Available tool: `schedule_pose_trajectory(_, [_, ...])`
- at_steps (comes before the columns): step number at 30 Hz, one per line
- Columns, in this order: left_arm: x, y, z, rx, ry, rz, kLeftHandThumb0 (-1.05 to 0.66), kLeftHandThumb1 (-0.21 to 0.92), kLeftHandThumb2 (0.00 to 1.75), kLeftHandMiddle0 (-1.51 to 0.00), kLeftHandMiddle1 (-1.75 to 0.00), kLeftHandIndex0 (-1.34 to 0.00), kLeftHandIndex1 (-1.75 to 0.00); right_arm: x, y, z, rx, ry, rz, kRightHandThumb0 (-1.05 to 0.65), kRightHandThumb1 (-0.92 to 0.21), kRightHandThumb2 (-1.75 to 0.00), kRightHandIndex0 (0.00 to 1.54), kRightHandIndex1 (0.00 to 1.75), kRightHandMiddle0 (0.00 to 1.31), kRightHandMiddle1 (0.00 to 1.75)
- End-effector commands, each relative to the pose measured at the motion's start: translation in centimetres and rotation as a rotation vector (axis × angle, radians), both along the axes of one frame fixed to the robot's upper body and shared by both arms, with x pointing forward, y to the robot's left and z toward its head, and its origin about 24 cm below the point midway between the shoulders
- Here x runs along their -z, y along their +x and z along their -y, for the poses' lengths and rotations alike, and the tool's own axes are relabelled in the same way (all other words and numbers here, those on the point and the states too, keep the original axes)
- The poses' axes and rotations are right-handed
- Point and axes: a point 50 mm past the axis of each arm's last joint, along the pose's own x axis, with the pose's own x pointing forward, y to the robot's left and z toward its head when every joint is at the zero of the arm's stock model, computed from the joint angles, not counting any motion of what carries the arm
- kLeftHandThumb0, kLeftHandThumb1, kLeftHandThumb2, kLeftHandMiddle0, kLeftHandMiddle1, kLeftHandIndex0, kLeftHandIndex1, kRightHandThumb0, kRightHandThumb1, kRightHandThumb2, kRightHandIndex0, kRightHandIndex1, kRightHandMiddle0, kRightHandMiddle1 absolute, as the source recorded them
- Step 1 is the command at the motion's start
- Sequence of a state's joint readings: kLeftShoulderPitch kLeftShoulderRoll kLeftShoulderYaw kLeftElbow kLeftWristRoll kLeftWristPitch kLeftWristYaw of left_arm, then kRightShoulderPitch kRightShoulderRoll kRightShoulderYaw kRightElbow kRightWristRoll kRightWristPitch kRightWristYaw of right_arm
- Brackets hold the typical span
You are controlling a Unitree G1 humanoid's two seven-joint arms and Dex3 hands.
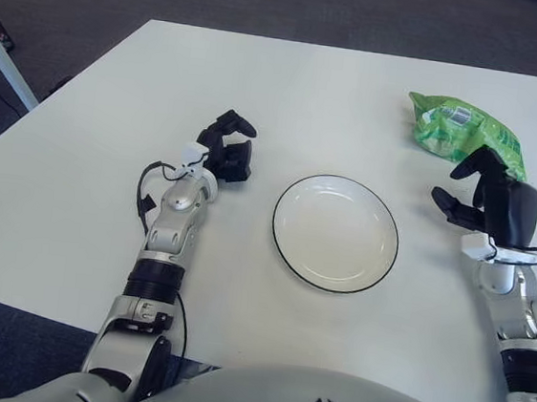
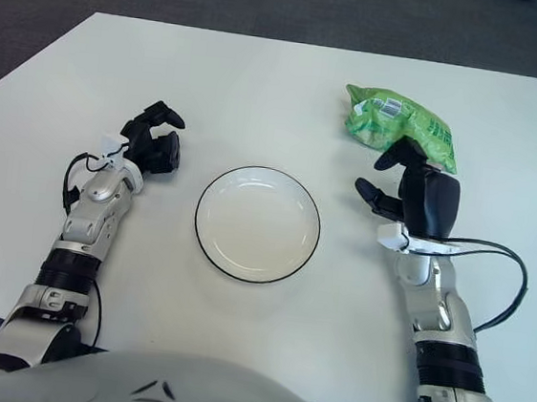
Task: Put the snack into the plate.
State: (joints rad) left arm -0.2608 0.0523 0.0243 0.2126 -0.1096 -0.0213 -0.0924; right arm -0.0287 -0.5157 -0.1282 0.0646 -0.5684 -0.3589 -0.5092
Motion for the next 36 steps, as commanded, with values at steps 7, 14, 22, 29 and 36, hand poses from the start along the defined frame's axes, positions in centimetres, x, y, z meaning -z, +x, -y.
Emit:
schedule_pose_trajectory(7, [3.3,-0.8,-0.5,-0.008,-0.016,-0.115,-0.45,0.42,1.19,-1.14,-1.75,-0.53,-1.75,-3.3,0.2,-0.4,-0.016,-0.097,0.073,-0.42,-0.53,-1.05,0.86,1.75,0.45,1.75])
schedule_pose_trajectory(14, [3.6,-0.4,-0.7,-0.007,-0.017,-0.123,-0.45,0.41,1.20,-1.14,-1.75,-0.54,-1.75,-4.9,1.0,-0.2,0.007,-0.193,0.071,-0.41,-0.58,-0.99,0.66,1.75,0.41,1.75])
schedule_pose_trajectory(22, [3.9,0.0,-0.9,0.007,-0.016,-0.123,-0.45,0.41,1.20,-1.14,-1.75,-0.53,-1.75,-7.6,2.4,0.4,0.064,-0.300,0.022,-0.03,-0.44,-1.08,0.64,1.45,0.38,1.75])
schedule_pose_trajectory(29, [4.2,0.1,-1.0,0.014,-0.017,-0.122,-0.45,0.40,1.21,-1.16,-1.75,-0.55,-1.75,-8.7,3.7,1.1,0.103,-0.349,-0.048,-0.01,-0.46,-1.05,0.62,1.45,0.35,1.75])
schedule_pose_trajectory(36, [4.3,0.2,-1.1,0.018,-0.014,-0.123,-0.46,0.38,1.24,-1.18,-1.75,-0.56,-1.75,-9.1,5.4,1.8,0.109,-0.372,-0.084,-0.01,-0.52,-1.00,0.57,1.49,0.29,1.75])
